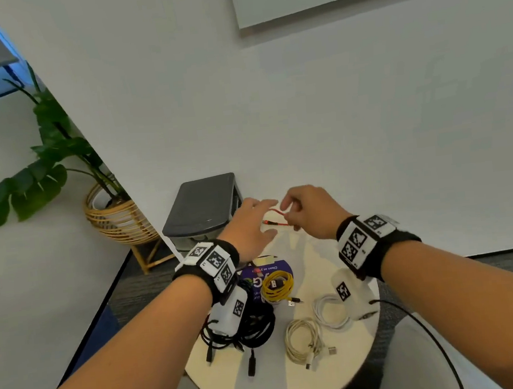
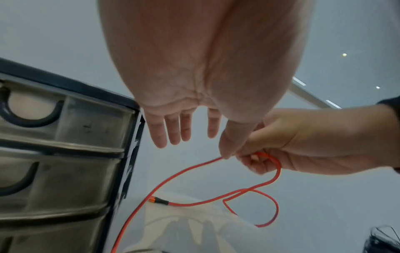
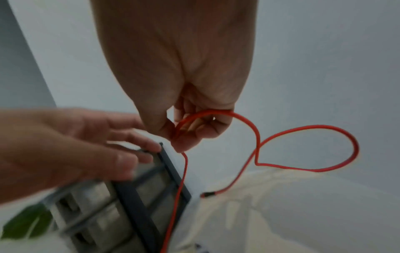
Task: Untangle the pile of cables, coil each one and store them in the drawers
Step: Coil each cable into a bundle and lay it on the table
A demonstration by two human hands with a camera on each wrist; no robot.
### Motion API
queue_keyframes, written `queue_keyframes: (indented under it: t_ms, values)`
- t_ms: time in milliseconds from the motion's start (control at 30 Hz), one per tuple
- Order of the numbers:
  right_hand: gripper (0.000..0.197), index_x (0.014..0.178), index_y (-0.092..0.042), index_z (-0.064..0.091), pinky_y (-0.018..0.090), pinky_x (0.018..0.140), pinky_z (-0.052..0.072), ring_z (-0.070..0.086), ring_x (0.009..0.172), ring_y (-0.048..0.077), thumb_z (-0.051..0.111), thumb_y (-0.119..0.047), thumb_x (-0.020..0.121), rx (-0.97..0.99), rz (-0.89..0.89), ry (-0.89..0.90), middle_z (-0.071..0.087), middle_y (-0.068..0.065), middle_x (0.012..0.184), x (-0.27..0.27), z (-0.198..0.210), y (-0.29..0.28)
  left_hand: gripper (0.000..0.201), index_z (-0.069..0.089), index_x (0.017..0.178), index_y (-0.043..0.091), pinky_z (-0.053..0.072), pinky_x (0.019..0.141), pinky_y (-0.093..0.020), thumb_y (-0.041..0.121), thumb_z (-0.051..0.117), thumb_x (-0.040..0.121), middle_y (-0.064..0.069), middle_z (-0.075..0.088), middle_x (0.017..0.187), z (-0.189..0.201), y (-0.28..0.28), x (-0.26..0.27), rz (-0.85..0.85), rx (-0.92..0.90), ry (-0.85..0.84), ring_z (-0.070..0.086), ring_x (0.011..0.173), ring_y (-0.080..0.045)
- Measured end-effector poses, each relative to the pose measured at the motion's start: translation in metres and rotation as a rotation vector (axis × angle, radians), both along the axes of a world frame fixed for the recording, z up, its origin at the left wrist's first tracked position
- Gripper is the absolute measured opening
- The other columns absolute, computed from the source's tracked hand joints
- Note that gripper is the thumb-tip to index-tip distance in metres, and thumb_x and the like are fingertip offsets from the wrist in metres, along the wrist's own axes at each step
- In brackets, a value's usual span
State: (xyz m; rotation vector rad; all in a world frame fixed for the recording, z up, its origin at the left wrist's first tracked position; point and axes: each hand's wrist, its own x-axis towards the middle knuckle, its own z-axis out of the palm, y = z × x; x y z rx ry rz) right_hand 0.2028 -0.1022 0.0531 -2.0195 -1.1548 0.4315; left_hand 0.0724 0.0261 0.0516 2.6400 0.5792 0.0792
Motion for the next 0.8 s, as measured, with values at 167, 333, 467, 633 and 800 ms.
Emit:
queue_keyframes:
  t_ms: [167, 333, 467, 633, 800]
  values:
    - [0.012, 0.103, -0.023, 0.062, 0.019, 0.066, 0.047, 0.068, 0.069, 0.006, 0.062, -0.012, 0.097, 0.177, 0.075, -0.039, 0.070, -0.003, 0.084, -0.002, 0.040, 0.000, 0.049, 0.044, 0.146, 0.031, 0.041, 0.111, -0.040, 0.033, 0.061, 0.101, -0.003, 0.042, 0.144, 0.022, 0.004, 0.000, 0.047, 0.022, -0.123, 0.045, 0.130, -0.020]
    - [0.013, 0.102, -0.022, 0.062, 0.019, 0.061, 0.050, 0.063, 0.064, 0.010, 0.064, -0.011, 0.095, 0.334, 0.099, -0.159, 0.068, -0.002, 0.085, -0.003, 0.086, 0.001, 0.020, 0.062, 0.104, 0.018, 0.038, 0.069, -0.028, 0.030, 0.046, 0.107, 0.003, 0.064, 0.094, 0.052, 0.008, -0.009, 0.114, -0.029, -0.322, 0.058, 0.083, -0.015]
    - [0.003, 0.101, -0.025, 0.066, 0.015, 0.062, 0.041, 0.054, 0.064, 0.003, 0.064, -0.024, 0.098, 0.340, 0.106, -0.299, 0.063, -0.009, 0.079, 0.000, 0.116, -0.001, 0.028, 0.062, 0.098, 0.015, 0.052, 0.071, -0.027, 0.032, 0.043, 0.108, -0.002, 0.070, 0.079, 0.079, 0.010, -0.026, 0.161, -0.163, -0.441, 0.067, 0.072, -0.015]
    - [0.017, 0.096, -0.022, 0.069, 0.013, 0.055, 0.033, 0.044, 0.058, 0.006, 0.056, -0.030, 0.103, 0.304, 0.070, -0.351, 0.055, -0.011, 0.069, 0.001, 0.125, -0.002, 0.031, 0.067, 0.087, 0.016, 0.032, 0.051, -0.028, 0.033, 0.049, 0.105, 0.014, 0.045, 0.057, 0.108, 0.010, -0.050, 0.278, -0.256, -0.644, 0.039, 0.050, -0.009]
    - [0.017, 0.090, -0.020, 0.066, 0.018, 0.058, 0.034, 0.043, 0.056, 0.005, 0.061, -0.033, 0.100, 0.464, -0.020, -0.384, 0.050, -0.012, 0.063, -0.006, 0.149, 0.009, 0.035, 0.058, 0.078, 0.016, 0.015, 0.043, -0.025, 0.029, 0.046, 0.108, 0.006, 0.030, 0.057, 0.123, 0.001, -0.082, 0.210, -0.689, -0.716, 0.021, 0.047, -0.010]
